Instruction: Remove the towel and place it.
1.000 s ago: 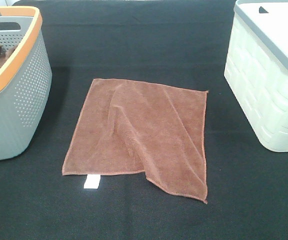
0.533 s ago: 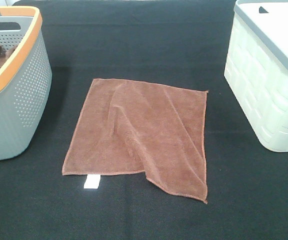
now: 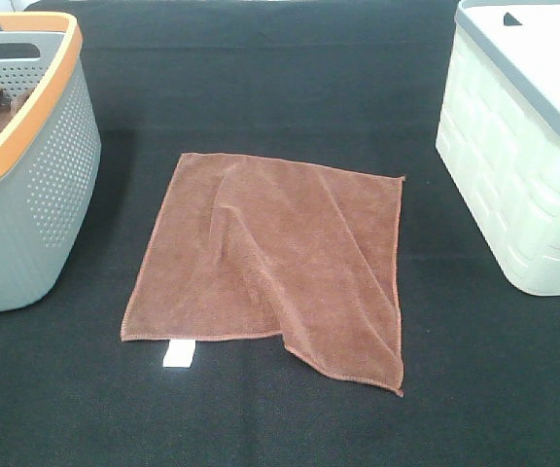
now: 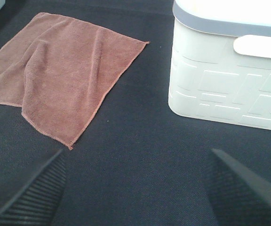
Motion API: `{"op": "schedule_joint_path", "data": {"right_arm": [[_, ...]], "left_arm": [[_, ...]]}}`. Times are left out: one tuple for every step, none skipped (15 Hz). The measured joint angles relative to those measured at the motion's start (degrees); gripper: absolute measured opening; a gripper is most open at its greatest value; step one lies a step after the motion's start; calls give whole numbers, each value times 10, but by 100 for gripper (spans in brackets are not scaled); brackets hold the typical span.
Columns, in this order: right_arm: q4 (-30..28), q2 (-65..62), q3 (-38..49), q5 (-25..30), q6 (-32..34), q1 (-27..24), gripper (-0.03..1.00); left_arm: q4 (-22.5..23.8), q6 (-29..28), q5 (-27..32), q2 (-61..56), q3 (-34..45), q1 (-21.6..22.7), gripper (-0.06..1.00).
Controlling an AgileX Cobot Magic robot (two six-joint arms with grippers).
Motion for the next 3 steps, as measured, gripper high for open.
{"op": "schedule_joint_path", "data": {"right_arm": [[0, 0, 0, 0, 0, 0, 77], [0, 0, 0, 0, 0, 0, 77], [0, 0, 0, 0, 0, 0, 77]], "left_arm": [[0, 0, 0, 0, 0, 0, 71], [0, 0, 0, 0, 0, 0, 71], [0, 0, 0, 0, 0, 0, 71]]}}
